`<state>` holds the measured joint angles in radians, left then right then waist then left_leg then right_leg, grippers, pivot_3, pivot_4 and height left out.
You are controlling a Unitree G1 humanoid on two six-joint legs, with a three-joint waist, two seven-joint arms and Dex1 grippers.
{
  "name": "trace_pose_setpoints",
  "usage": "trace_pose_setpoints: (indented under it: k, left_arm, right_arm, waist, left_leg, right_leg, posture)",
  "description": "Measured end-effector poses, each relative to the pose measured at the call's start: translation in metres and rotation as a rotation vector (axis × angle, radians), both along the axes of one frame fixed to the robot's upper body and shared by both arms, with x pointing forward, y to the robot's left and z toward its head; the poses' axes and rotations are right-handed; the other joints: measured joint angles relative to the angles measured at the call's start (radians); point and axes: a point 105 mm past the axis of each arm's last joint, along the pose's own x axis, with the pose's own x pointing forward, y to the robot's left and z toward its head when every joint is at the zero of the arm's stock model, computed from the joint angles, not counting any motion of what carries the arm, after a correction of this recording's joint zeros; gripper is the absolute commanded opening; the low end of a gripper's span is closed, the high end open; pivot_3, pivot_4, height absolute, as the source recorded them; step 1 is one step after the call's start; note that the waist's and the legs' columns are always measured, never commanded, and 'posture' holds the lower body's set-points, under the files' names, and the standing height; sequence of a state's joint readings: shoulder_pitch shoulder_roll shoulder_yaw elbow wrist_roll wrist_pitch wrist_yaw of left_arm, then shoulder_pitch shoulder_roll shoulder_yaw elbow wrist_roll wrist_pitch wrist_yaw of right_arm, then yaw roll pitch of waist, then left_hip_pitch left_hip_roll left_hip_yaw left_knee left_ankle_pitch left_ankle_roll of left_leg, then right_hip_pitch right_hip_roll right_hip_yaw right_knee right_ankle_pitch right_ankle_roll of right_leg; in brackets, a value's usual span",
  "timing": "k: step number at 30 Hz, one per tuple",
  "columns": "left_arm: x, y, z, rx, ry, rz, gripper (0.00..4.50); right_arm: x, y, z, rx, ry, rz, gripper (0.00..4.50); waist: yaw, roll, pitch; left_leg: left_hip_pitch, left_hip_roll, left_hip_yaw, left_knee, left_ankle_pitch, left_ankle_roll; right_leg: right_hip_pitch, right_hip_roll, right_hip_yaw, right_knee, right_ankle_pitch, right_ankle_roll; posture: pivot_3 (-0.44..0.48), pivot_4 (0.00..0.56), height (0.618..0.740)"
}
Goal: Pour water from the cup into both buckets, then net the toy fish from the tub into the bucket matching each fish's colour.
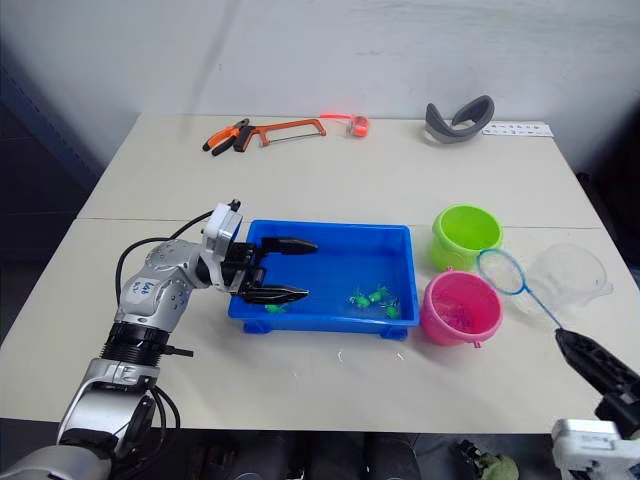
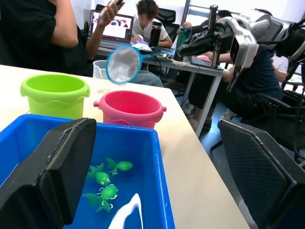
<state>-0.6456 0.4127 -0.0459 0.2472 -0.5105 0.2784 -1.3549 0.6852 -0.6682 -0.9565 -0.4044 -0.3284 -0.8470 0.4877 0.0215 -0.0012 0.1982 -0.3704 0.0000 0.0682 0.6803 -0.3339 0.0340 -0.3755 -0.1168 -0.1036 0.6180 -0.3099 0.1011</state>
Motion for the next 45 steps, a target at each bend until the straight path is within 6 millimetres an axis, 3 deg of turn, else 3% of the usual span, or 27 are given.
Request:
trace_pose_setpoints:
  k: [1,2,5,11,17,23,30,32,40,45]
  left_arm:
    - [0.0,0.0,0.0,-0.001,0.001,0.003,4.45]
    - [0.001,0.001,0.001,-0.006,0.004,0.013,4.45]
    - [0.005,0.009,0.003,-0.029,0.009,0.067,4.45]
    - [0.008,0.022,-0.001,-0.031,0.031,0.148,4.45]
    - [0.006,0.031,-0.003,-0.038,0.021,0.22,4.45]
    - [0.0,0.037,-0.003,-0.045,0.009,0.278,4.45]
    - [-0.008,0.048,-0.006,-0.05,0.02,0.336,4.45]
    - [-0.009,0.05,-0.009,-0.049,0.029,0.345,4.45]
    - [-0.014,0.05,-0.008,-0.035,-0.002,0.341,4.45]
    - [-0.014,0.051,-0.007,-0.027,-0.006,0.348,4.45]
  right_arm:
    - [0.001,0.001,0.001,0.029,0.008,0.001,0.0]
    - [0.002,0.007,0.003,0.195,0.056,0.007,0.0]
    - [0.012,0.04,0.009,0.523,0.243,0.085,0.0]
    - [0.045,0.084,0.032,0.736,0.482,0.171,0.0]
    - [0.079,0.099,0.026,0.569,0.72,0.1,0.0]
    - [0.104,0.102,0.031,0.415,0.745,0.169,0.0]
    - [0.13,0.087,0.033,0.138,0.666,0.181,0.0]
    - [0.134,0.083,0.033,0.063,0.649,0.179,0.0]
    - [0.126,0.1,0.02,-0.061,0.711,0.312,0.0]
    - [0.129,0.091,0.023,-0.126,0.713,0.303,0.0]
  waist:
    - [0.0,0.0,0.0]
    - [0.0,0.0,0.0]
    - [-0.004,0.0,0.0]
    - [0.002,0.0,0.0]
    - [0.005,0.0,0.0]
    - [-0.001,0.0,0.001]
    - [0.001,0.0,0.001]
    - [0.002,0.0,0.001]
    - [0.0,0.0,0.001]
    - [0.0,0.0,0.001]
  left_leg:
    - [0.0,0.0,0.0,0.0,0.0,0.0]
    - [0.0,0.001,-0.001,0.0,0.0,0.0]
    - [0.001,0.003,-0.001,0.001,0.0,0.0]
    - [0.0,0.001,-0.003,0.002,-0.001,0.002]
    - [-0.005,-0.002,-0.006,0.002,-0.001,0.003]
    - [-0.008,-0.005,-0.006,0.003,-0.001,0.006]
    - [-0.008,-0.005,-0.006,0.003,0.0,0.005]
    - [-0.008,-0.005,-0.005,0.003,0.0,0.005]
    - [-0.008,-0.004,-0.005,0.003,0.0,0.005]
    - [-0.008,-0.004,-0.005,0.003,0.0,0.005]
  right_leg:
    - [0.0,-0.001,0.0,0.0,0.0,0.0]
    - [0.0,-0.002,0.0,0.0,0.0,0.0]
    - [0.001,-0.003,0.0,0.001,0.0,-0.001]
    - [0.001,-0.007,-0.003,-0.002,0.0,-0.001]
    - [0.0,-0.011,-0.009,-0.006,0.0,-0.001]
    - [0.0,-0.012,-0.011,-0.008,0.002,0.003]
    - [0.0,-0.012,-0.011,-0.006,0.002,0.004]
    - [0.0,-0.012,-0.011,-0.006,0.002,0.004]
    - [0.0,-0.011,-0.011,-0.006,0.002,0.004]
    - [0.0,-0.011,-0.011,-0.006,0.002,0.004]
  posture:
    - [0.0,0.15,0.74]
    - [0.0,0.15,0.74]
    - [0.0,0.15,0.74]
    - [0.0,0.15,0.74]
    - [0.0,0.15,0.74]
    - [0.0,0.15,0.74]
    - [0.0,0.15,0.74]
    - [0.0,0.15,0.74]
    - [0.0,0.15,0.74]
    - [0.0,0.15,0.74]
